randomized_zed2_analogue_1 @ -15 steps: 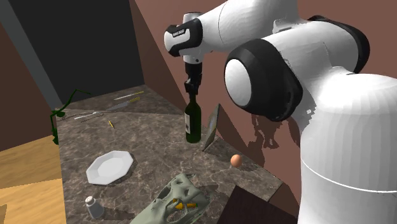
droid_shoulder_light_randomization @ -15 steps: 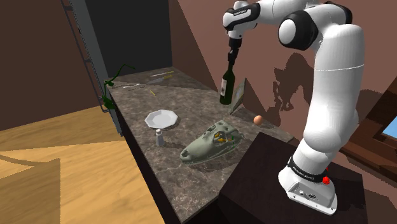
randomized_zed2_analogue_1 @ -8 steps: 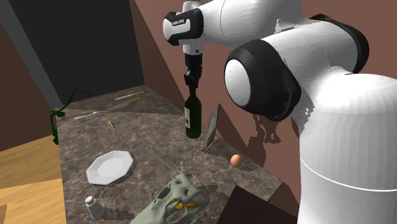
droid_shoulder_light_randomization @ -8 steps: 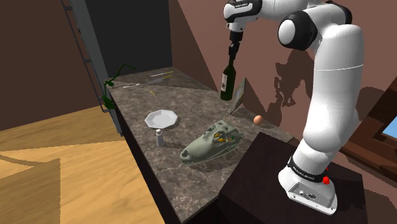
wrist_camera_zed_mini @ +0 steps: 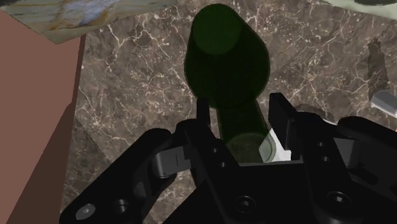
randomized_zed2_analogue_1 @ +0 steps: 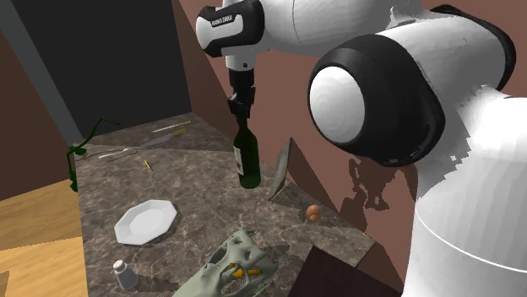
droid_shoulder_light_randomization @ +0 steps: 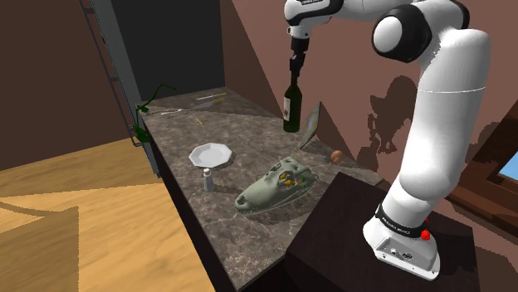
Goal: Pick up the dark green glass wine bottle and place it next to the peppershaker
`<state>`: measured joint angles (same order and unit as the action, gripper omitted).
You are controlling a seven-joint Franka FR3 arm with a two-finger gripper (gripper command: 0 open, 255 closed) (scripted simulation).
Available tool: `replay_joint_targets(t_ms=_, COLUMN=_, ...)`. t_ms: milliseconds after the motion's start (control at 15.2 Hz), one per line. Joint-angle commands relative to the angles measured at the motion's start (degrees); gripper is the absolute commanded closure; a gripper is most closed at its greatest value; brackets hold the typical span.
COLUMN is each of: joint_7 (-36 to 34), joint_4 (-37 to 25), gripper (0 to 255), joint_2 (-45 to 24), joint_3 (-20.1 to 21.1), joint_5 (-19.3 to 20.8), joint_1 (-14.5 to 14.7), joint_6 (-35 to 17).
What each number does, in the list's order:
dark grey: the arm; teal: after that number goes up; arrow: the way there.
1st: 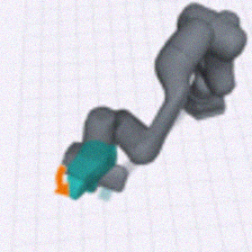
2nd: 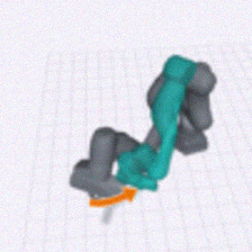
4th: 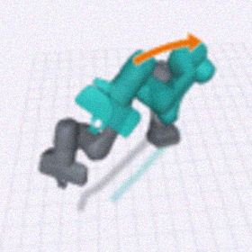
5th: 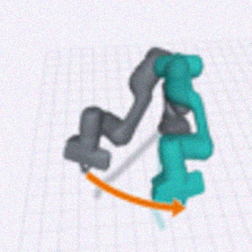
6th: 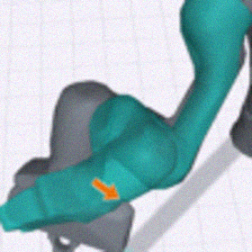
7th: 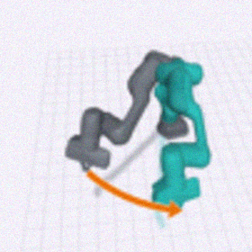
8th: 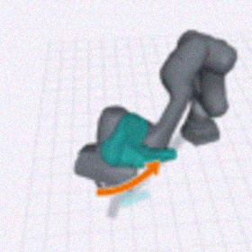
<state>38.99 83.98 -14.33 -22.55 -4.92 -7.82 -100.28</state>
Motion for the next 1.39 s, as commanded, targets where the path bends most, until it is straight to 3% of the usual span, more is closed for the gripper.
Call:
replay_joint_targets(t_ms=0, joint_7=-2.8, joint_4=1.9, gripper=255, joint_2=1.5, joint_3=0.8, joint_5=0.9, joint_1=2.0, joint_6=-0.6)
replay_joint_targets(t_ms=660, joint_7=-16.4, joint_4=7.2, gripper=255, joint_2=5.9, joint_3=5.8, joint_5=3.9, joint_1=10.6, joint_6=-1.7)
replay_joint_targets(t_ms=1320, joint_7=-29.2, joint_4=4.8, gripper=255, joint_2=4.5, joint_3=11.0, joint_5=5.0, joint_1=17.9, joint_6=-0.6)
